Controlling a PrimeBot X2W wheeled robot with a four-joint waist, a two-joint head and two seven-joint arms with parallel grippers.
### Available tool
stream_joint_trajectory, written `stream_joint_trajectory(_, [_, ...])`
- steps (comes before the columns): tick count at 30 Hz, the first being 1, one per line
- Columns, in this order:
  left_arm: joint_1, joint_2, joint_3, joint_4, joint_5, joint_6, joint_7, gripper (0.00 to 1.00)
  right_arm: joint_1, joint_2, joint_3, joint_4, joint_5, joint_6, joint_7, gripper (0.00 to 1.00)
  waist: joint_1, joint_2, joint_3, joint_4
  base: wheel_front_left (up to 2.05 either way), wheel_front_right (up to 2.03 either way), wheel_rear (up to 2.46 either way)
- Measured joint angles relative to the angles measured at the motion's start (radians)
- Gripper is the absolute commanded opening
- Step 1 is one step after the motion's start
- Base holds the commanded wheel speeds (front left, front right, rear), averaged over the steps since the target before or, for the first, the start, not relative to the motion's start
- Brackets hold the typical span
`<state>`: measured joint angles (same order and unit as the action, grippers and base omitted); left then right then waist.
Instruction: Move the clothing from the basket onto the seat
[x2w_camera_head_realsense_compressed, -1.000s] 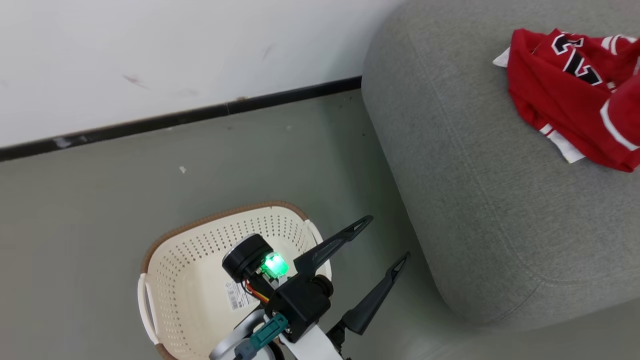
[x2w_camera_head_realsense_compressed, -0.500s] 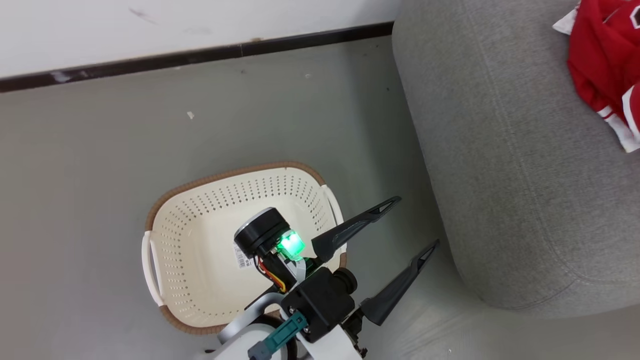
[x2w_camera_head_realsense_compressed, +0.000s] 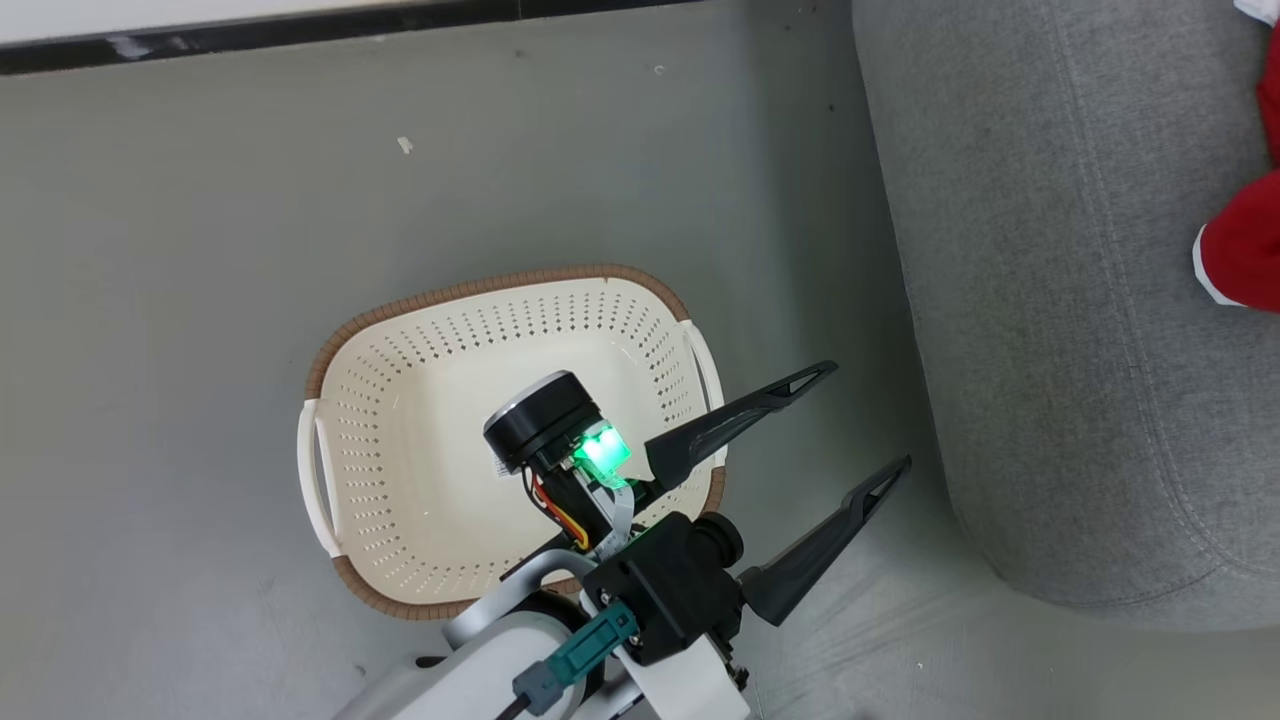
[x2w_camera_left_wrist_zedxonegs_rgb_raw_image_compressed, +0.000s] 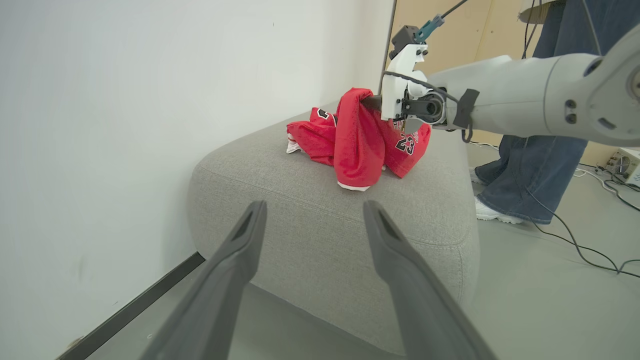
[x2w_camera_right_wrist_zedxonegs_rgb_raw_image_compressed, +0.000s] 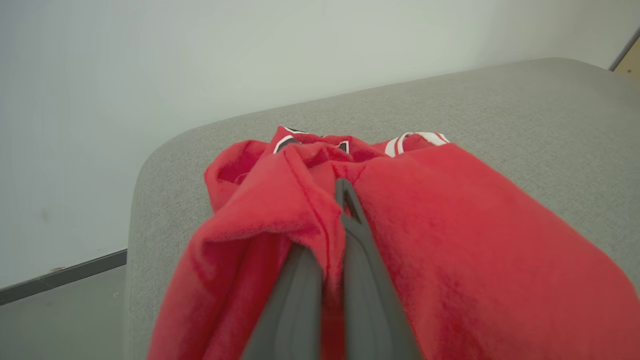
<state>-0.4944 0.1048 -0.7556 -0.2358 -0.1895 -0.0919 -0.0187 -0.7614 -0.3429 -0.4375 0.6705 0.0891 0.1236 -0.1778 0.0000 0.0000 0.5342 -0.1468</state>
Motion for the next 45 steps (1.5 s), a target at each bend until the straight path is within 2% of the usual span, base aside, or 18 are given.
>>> stream_joint_trajectory(4, [-0.014, 0.004, 0.001, 0.001, 0.002, 0.0, 0.0, 1.0, -0.001, 0.004, 0.045, 0.018, -0.005, 0.0, -0.011, 0.0, 0.0, 0.0, 0.021, 0.002, 0.0, 0.0, 0.0])
stream_joint_trajectory(5, [-0.016, 0.008, 0.003, 0.002, 0.006, 0.0, 0.0, 1.0, -0.001, 0.008, 0.067, 0.023, -0.007, 0.0, -0.012, 0.04, 0.0, 0.0, 0.025, -0.001, 0.0, 0.0, 0.0])
stream_joint_trajectory(7, [-0.019, 0.019, 0.009, 0.012, 0.007, 0.0, -0.002, 1.0, -0.002, 0.025, 0.093, 0.035, -0.01, 0.0, -0.021, 0.37, 0.0, 0.0, 0.029, -0.01, 0.0, 0.0, 0.0])
stream_joint_trajectory(8, [-0.021, 0.021, 0.011, 0.017, 0.007, 0.0, -0.003, 1.0, -0.002, 0.027, 0.098, 0.041, -0.01, 0.0, -0.024, 0.5, 0.0, 0.0, 0.029, -0.014, 0.0, 0.0, 0.0])
stream_joint_trajectory(9, [-0.022, 0.022, 0.012, 0.021, 0.007, -0.002, -0.007, 1.0, -0.001, 0.027, 0.102, 0.044, -0.008, 0.0, -0.029, 0.87, 0.0, 0.0, 0.03, -0.019, 0.0, 0.0, 0.0])
stream_joint_trajectory(10, [-0.023, 0.021, 0.011, 0.024, 0.006, -0.008, -0.009, 1.0, -0.001, 0.024, 0.106, 0.045, -0.002, 0.0, -0.034, 1.0, 0.0, 0.0, 0.03, -0.023, 0.0, 0.0, 0.0])
stream_joint_trajectory(20, [-0.03, 0.02, 0.01, 0.054, -0.006, -0.009, -0.028, 1.0, 0.008, 0.004, 0.194, 0.002, 0.03, 0.0, -0.063, 1.0, 0.0001, 0.0, 0.017, -0.063, 0.0, 0.0, 0.0])
stream_joint_trajectory(31, [-0.029, 0.038, 0.072, 0.097, -0.031, -0.007, -0.06, 1.0, 0.099, 0.033, 0.276, -0.093, 0.047, 0.0, -0.07, 1.0, 0.0, 0.0, -0.023, -0.112, 0.0, 0.0, 0.0])
stream_joint_trajectory(41, [0.002, 0.055, 0.151, 0.129, -0.066, 0.031, -0.109, 1.0, 0.149, 0.054, 0.327, -0.203, 0.047, 0.0, -0.074, 1.0, 0.0, 0.0, -0.073, -0.134, 0.0, 0.0, 0.0])
stream_joint_trajectory(45, [0.028, 0.063, 0.19, 0.151, -0.076, 0.061, -0.131, 1.0, 0.154, 0.058, 0.341, -0.258, 0.059, 0.0, -0.077, 1.0, 0.0, 0.0, -0.099, -0.137, 0.0, 0.0, 0.0])
